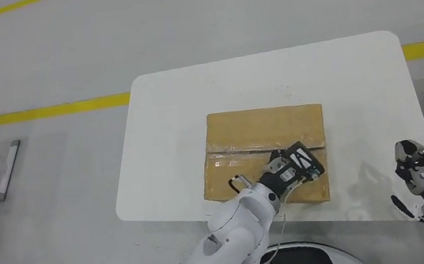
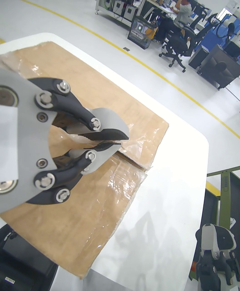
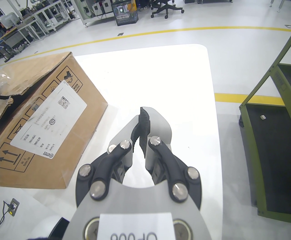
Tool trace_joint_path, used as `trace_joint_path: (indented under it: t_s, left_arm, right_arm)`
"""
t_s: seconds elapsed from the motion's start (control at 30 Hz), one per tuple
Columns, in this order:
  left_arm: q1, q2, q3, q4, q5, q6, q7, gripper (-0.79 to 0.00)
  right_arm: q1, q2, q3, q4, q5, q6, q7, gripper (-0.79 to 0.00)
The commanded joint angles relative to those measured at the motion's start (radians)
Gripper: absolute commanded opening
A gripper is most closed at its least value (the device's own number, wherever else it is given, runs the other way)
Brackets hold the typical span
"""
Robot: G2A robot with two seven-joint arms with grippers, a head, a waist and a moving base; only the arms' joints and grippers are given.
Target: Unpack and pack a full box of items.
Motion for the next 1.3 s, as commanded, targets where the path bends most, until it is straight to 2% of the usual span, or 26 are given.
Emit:
trace_joint_path:
  t_s: [0.0, 0.13, 0.3, 0.57, 0.73, 1.03, 1.27]
  left_arm:
    - [0.010, -0.001, -0.010, -0.005, 0.000, 0.020, 0.006, -0.785]
    - [0.032, -0.001, -0.041, -0.028, -0.013, 0.052, 0.037, -0.785]
    - [0.071, 0.007, -0.132, -0.084, -0.041, 0.100, 0.087, -0.785]
    - [0.155, 0.033, -0.390, -0.189, -0.052, 0.161, 0.113, -0.785]
    - [0.197, 0.048, -0.544, -0.212, -0.040, 0.170, 0.111, -0.785]
    - [0.234, 0.061, -0.738, -0.192, -0.034, 0.210, 0.120, -0.785]
    - [0.228, 0.064, -0.851, -0.113, -0.100, 0.277, 0.138, -0.785]
  right_arm:
    - [-0.001, -0.001, -0.002, 0.001, -0.001, -0.002, 0.000, -0.785]
    - [-0.002, -0.002, -0.004, -0.003, -0.003, -0.002, 0.000, -0.785]
    - [0.002, -0.004, -0.001, -0.034, 0.024, -0.018, 0.002, -0.785]
    - [0.008, -0.005, -0.002, -0.091, 0.052, -0.053, 0.024, -0.785]
    - [0.017, -0.005, -0.013, -0.115, 0.049, -0.068, 0.040, -0.785]
    - [0.034, -0.005, -0.039, -0.114, 0.026, -0.078, 0.061, -0.785]
    - [0.041, -0.006, -0.045, -0.110, 0.012, -0.077, 0.071, -0.785]
